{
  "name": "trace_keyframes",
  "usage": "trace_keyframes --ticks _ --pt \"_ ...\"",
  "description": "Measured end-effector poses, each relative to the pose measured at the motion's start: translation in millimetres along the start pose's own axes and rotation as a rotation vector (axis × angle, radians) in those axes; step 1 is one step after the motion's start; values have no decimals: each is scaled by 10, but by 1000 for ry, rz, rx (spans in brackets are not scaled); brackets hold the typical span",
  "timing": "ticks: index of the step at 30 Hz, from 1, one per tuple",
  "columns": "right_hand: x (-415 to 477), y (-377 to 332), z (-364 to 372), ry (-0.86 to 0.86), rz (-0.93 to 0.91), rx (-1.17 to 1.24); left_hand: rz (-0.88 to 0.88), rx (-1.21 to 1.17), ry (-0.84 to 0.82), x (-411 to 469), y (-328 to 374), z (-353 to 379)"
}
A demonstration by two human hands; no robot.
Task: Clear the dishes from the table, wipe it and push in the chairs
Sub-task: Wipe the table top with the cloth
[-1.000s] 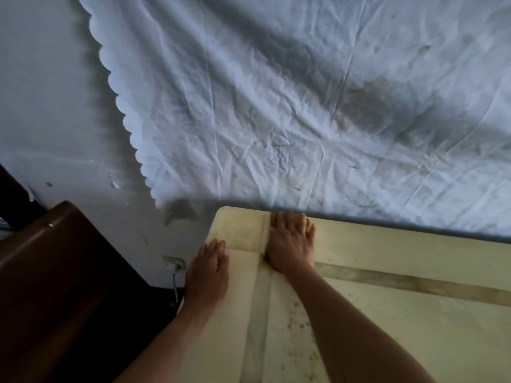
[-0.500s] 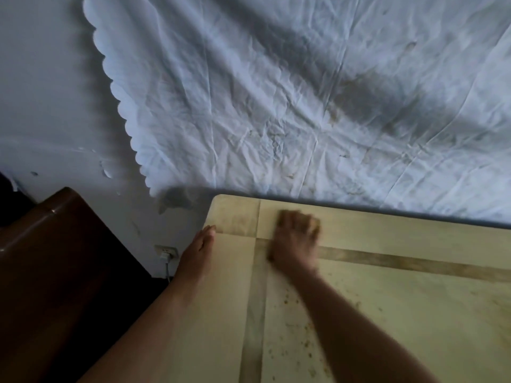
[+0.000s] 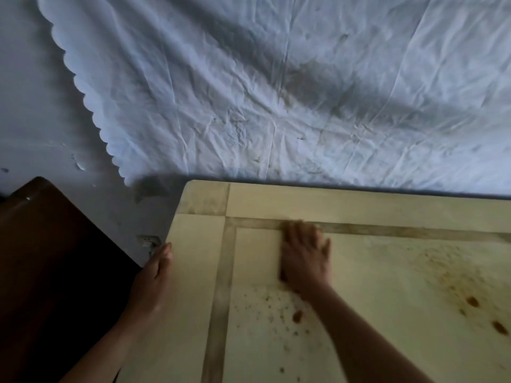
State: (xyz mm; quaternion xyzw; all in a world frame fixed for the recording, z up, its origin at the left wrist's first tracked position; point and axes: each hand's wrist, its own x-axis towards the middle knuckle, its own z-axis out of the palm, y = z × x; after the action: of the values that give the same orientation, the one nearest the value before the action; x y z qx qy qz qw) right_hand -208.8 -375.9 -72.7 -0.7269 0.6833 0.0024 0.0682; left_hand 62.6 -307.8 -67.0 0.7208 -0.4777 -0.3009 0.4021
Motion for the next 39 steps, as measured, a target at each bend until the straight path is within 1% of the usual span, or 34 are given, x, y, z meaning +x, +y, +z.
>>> trace_keyframes --ticks 2,4,6,8,9,11,13,15,17,20,22,23,24,25,29,32,34,36,37,38,39 --pt "-153 535 15 9 142 2 -5 10 -9 -40 0 -11" --pt "-306 820 -24 34 279 54 -14 8 -12 -78 -18 -20" --pt "-396 806 -99 34 434 158 -9 1 -35 -158 -24 -56" --pt "-399 571 -167 27 489 185 0 -3 -43 -230 -33 -82" --pt "-411 366 -166 29 449 140 2 1 -52 -270 -37 -106" --pt "-490 -177 -124 60 258 57 2 -4 -62 -347 -57 -134" --pt "-663 -829 -18 67 37 67 4 -18 -61 -416 -80 -156" --pt "-919 -1437 87 31 -158 97 -1 -35 -63 -496 -119 -192" --pt "-1187 -1863 153 -14 -303 94 -22 -63 -57 -588 -178 -246" --pt "-1502 -2041 184 -140 -482 44 -46 -93 -40 -746 -265 -320" --pt "-1550 -1866 181 -157 -564 31 -35 -87 -36 -859 -298 -334" --pt "-1496 -1737 186 -135 -562 34 -17 -73 -35 -871 -313 -341" --pt "-1483 -1497 165 -115 -515 30 -12 -64 -35 -948 -302 -311" --pt "-1420 -1251 135 -81 -422 23 -2 -60 -35 -965 -289 -313" --pt "-1404 -47 35 4 47 52 10 -24 -21 -1040 -277 -327" --pt "-1604 675 28 30 336 142 -12 -46 -19 -1101 -297 -348" --pt "-1694 874 22 32 483 156 -38 -80 -30 -1136 -299 -357" --pt "-1680 844 18 30 589 181 -51 -97 -37 -1197 -313 -377" --pt "-1645 755 20 27 599 173 -50 -101 -39 -1225 -329 -386" --pt "-1615 614 35 22 569 137 -55 -109 -39 -1253 -339 -395" --pt "-1628 394 68 21 498 88 -66 -125 -41 -1305 -361 -433"
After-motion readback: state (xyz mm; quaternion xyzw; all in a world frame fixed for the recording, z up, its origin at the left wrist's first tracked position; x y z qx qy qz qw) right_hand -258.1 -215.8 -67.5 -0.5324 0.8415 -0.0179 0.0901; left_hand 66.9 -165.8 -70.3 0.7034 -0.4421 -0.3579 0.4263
